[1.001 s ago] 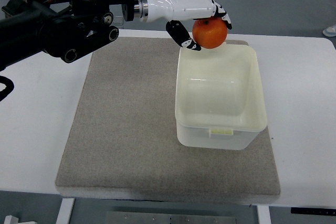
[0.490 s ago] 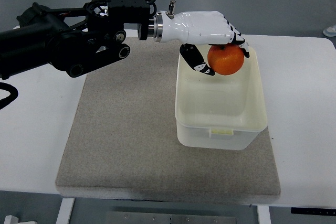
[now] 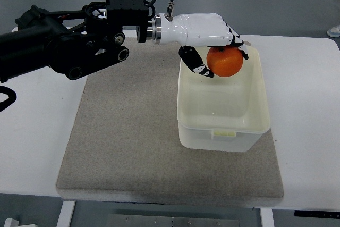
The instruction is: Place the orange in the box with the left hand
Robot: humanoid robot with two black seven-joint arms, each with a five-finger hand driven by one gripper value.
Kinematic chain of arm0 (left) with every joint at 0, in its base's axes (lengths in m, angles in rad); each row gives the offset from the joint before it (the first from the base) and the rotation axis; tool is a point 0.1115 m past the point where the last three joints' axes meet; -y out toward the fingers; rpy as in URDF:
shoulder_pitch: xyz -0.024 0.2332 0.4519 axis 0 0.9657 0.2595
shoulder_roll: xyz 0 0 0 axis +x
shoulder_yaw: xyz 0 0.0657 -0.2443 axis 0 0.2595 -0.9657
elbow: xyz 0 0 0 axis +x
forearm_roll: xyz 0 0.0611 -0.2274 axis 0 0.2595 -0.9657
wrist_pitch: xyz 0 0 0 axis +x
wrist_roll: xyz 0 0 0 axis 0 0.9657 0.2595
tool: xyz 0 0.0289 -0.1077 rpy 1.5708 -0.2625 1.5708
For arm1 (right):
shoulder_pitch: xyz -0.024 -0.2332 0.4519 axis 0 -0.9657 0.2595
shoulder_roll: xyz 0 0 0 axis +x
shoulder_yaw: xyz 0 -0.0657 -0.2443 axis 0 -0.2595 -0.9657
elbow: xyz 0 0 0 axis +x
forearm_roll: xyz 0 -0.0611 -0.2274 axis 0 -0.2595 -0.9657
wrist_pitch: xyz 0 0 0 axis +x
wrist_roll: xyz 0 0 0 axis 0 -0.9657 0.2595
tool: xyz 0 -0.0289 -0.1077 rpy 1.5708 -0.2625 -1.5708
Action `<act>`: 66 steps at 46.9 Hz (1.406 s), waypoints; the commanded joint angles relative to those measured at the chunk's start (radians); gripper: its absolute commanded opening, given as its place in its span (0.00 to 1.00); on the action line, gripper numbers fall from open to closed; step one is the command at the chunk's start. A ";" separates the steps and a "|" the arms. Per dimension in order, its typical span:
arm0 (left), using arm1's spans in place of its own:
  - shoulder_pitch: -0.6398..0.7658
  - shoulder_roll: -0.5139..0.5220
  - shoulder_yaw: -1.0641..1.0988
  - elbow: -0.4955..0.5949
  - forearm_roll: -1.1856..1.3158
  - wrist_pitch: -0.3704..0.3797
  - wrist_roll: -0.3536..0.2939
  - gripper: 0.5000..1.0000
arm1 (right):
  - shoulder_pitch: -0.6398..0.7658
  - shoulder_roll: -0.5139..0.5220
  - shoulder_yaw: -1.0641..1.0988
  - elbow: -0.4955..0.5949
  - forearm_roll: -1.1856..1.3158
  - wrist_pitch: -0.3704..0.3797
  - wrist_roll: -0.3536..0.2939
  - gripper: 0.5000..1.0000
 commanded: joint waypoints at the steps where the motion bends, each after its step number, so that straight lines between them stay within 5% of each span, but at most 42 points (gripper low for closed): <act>1: 0.002 0.000 -0.001 0.000 -0.005 0.000 0.000 0.15 | 0.000 0.000 0.000 0.000 0.000 0.000 0.000 0.89; 7: 0.007 0.000 -0.001 0.000 -0.010 0.000 -0.001 0.44 | 0.000 0.000 0.000 -0.001 0.000 0.000 0.000 0.89; 21: 0.019 -0.003 -0.002 -0.001 -0.010 0.004 -0.001 0.75 | 0.000 0.000 0.000 0.000 0.000 0.000 0.000 0.89; 30: 0.021 -0.005 -0.002 -0.001 -0.010 0.004 -0.001 0.77 | 0.000 0.000 0.000 0.000 0.000 0.000 0.000 0.89; 35: 0.021 -0.005 -0.002 -0.001 -0.012 0.005 -0.001 0.89 | 0.000 0.000 0.000 0.000 0.000 0.000 0.000 0.89; 66: 0.021 0.006 -0.012 0.063 -0.015 0.016 -0.001 0.89 | 0.000 0.000 0.000 0.000 0.000 0.000 0.000 0.89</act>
